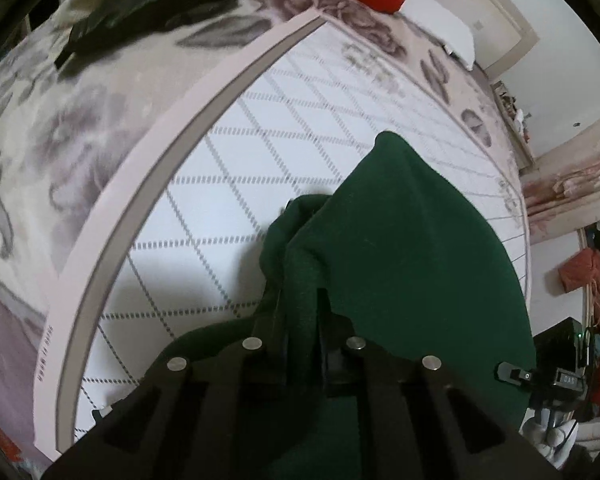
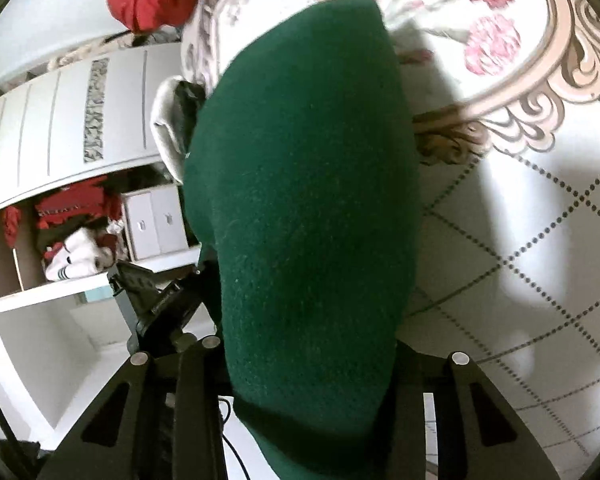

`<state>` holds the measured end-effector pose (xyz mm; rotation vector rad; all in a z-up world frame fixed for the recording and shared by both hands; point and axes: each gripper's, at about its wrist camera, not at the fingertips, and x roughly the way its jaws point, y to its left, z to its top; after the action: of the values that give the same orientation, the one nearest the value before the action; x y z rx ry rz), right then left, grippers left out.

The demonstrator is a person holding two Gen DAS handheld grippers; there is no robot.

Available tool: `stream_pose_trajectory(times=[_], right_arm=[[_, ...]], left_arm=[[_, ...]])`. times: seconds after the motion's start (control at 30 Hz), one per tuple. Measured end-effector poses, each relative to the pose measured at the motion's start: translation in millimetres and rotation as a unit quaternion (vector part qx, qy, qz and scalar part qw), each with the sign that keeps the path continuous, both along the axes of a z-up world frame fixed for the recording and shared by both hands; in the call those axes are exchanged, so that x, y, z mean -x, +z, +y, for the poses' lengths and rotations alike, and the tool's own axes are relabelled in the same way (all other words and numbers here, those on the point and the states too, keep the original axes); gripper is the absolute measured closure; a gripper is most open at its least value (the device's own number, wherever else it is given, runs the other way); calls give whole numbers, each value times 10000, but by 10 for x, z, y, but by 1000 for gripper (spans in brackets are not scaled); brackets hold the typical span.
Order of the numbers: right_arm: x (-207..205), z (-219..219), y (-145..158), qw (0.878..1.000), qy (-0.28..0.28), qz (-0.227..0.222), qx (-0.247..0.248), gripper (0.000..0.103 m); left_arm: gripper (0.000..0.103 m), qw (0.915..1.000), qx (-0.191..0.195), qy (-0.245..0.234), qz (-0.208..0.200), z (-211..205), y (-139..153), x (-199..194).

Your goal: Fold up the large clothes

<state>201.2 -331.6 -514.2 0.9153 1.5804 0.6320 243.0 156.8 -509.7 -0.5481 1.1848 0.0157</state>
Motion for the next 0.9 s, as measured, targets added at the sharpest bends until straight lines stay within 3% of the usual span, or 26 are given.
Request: stream_pose_trajectory(times=[0.17,0.37,0.6,0.77,0.9], right_arm=[[-166,94,456,9992,-152,-331,-173,65],[-672,59,879,9955,-302,-729,-528,65],[-1670,-71,1264,9898,-550,-1027,-821,65],[-2483,-491,1390,9847,-760,-1303,-877,65],[-3140,-931,1254,9811,-929,-1507,-780,65]], left_arm=[[96,9997,-67,-53,-248,55,370,-237],[96,9979,-254,-120,-591,96,856,-739],[96,9930,-479,-355,-1015,-201,1272,-1789],[96,9898,-496,-571,-1207,-587,1263,-2654],[96,9898,-412,-751,-1141,-1008,954,-3314]])
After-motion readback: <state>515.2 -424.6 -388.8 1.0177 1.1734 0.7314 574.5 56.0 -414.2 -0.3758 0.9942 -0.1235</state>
